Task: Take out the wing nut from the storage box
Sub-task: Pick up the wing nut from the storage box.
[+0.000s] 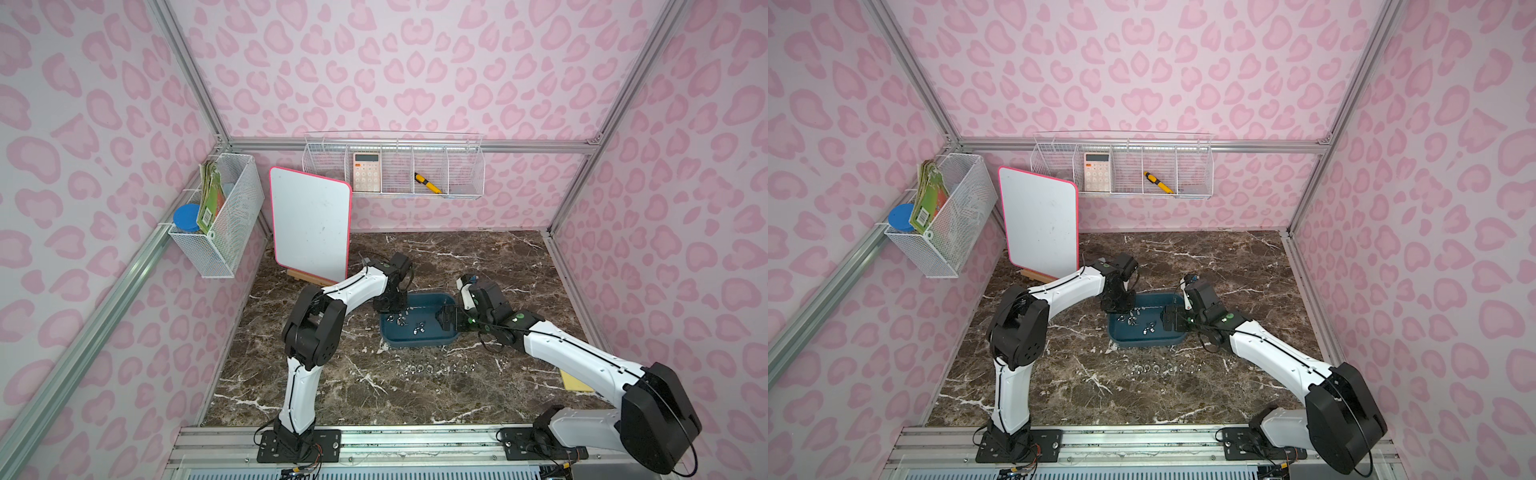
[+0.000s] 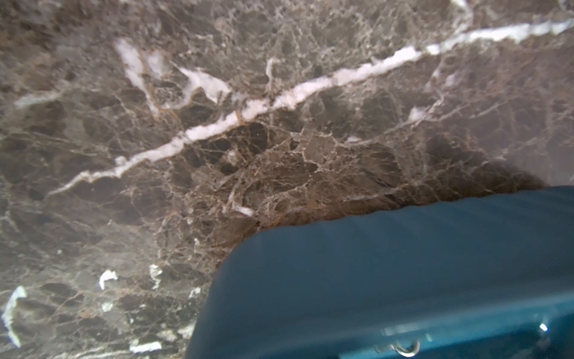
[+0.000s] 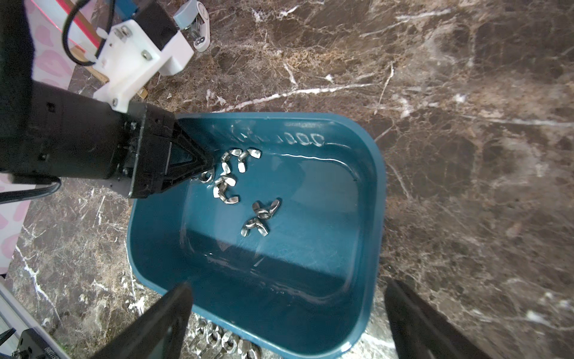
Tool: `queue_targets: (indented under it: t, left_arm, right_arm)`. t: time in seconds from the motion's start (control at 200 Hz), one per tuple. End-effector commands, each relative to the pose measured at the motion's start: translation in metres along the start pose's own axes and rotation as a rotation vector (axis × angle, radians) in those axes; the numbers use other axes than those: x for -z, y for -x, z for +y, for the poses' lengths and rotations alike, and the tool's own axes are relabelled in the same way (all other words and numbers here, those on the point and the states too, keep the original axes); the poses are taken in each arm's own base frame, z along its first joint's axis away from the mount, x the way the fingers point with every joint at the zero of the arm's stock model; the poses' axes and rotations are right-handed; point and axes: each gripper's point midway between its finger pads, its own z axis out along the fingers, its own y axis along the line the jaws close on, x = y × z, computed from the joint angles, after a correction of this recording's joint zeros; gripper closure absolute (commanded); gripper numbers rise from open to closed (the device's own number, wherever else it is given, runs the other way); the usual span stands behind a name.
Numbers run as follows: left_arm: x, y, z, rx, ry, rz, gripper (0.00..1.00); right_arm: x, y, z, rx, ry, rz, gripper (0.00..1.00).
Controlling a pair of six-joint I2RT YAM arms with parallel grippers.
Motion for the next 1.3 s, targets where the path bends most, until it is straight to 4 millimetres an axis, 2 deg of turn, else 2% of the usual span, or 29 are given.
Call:
queue_targets:
  t: [0.0,0.245,0.41,0.465,0.525,0.68,0.87,1.065,1.08,1.295]
  left_arm:
    - [0.002,-0.005,0.004,0.001,0.011,0.011,0.8]
    - [-0.003,-0.007,0.005,-0.006,0.016,0.023,0.78]
    - [-0.004,-0.008,0.006,-0.004,0.018,0.024,0.84]
    - [-0.002,-0.007,0.005,-0.006,0.016,0.02,0.89]
    - [0.001,-0.007,0.005,-0.004,0.014,0.016,0.89]
    - [0.017,-0.006,0.003,0.001,0.005,-0.004,0.91]
    - [0.049,-0.012,-0.001,0.013,-0.006,-0.047,0.92]
    - [0.08,-0.033,-0.008,0.034,-0.024,-0.085,0.92]
    - [0.076,-0.041,-0.004,0.035,-0.011,-0.069,0.92]
    - [0.09,-0.085,-0.006,0.055,0.005,-0.084,0.92]
  right_arm:
    - [0.002,0.004,0.003,0.003,0.012,-0.014,0.01]
    - [0.004,0.002,0.003,-0.003,0.017,-0.016,0.01]
    - [0.006,0.002,0.003,-0.009,0.018,-0.018,0.01]
    - [0.006,0.001,0.003,-0.009,0.019,-0.018,0.01]
    - [0.007,0.001,0.004,-0.008,0.021,-0.019,0.01]
    - [0.008,0.001,0.006,-0.01,0.036,-0.02,0.02]
    - [0.009,0.001,0.015,0.008,0.069,-0.025,0.01]
    - [0.01,-0.003,0.028,0.036,0.097,-0.019,0.02]
    - [0.01,-0.003,0.029,0.038,0.1,-0.019,0.01]
    - [0.011,-0.012,0.042,0.058,0.117,-0.007,0.01]
